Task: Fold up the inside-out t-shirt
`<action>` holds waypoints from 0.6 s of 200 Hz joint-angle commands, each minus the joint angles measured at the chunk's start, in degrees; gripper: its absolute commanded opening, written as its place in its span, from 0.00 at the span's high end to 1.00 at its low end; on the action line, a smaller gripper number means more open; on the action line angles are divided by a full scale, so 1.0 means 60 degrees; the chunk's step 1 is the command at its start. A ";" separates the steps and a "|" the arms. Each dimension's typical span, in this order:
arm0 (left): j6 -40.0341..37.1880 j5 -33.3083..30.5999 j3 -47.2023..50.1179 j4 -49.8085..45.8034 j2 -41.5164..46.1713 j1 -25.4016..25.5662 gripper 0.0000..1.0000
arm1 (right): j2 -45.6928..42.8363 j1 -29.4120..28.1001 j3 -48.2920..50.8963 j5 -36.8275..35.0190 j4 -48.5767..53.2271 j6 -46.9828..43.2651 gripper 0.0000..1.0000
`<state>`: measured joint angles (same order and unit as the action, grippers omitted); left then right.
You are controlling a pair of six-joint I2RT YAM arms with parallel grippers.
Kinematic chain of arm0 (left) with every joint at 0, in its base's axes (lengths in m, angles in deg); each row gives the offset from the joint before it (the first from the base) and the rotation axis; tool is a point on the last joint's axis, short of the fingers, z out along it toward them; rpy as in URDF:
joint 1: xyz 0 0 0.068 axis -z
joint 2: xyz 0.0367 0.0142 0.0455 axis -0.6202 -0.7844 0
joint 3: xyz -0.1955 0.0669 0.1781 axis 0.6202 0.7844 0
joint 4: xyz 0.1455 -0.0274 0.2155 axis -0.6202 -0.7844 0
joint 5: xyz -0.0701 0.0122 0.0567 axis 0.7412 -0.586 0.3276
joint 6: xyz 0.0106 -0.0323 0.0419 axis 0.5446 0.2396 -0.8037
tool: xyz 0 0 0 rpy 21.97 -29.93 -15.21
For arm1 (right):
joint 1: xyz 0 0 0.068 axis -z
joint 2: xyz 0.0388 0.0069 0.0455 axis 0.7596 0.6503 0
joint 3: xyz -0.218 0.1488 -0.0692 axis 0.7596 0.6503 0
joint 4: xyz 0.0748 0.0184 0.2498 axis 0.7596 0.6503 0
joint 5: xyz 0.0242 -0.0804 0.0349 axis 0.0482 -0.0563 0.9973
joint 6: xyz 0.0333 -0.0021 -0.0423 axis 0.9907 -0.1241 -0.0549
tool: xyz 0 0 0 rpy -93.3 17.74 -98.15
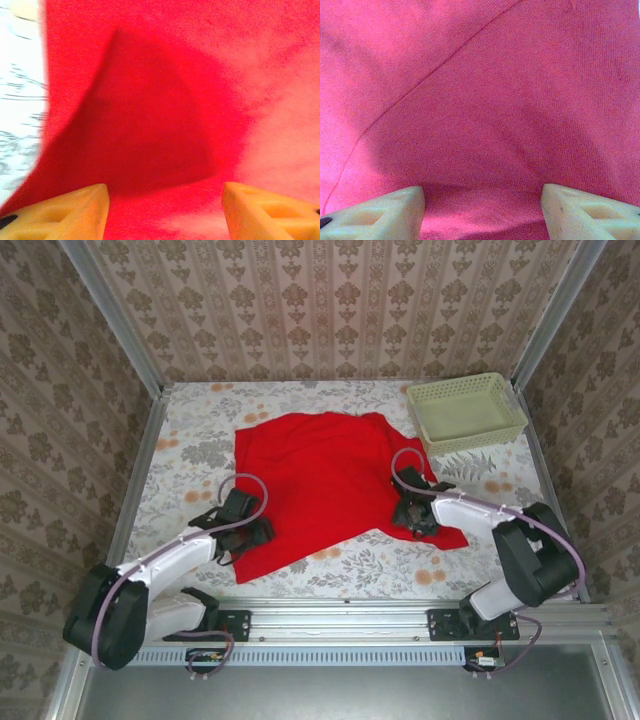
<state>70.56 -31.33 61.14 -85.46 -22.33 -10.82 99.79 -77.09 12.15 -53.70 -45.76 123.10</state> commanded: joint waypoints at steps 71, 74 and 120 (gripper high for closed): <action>-0.1918 -0.0254 -0.4183 -0.1563 -0.1498 -0.2113 0.26 | -0.2326 -0.2547 -0.0397 -0.1451 0.2354 0.1644 0.35; -0.1968 -0.0364 -0.4465 -0.1600 -0.1700 -0.2155 0.26 | -0.2286 -0.2472 -0.0619 -0.1539 0.2413 0.1464 0.35; -0.2721 -0.1451 -0.8678 -0.2130 -0.5647 -0.3031 0.17 | -0.0893 -0.0282 -0.2897 -0.0079 0.0751 -0.1225 0.34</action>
<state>58.71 -35.44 18.35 -94.20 -46.37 -26.43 90.11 -83.56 0.19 -57.66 -36.25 126.22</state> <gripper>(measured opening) 0.822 0.658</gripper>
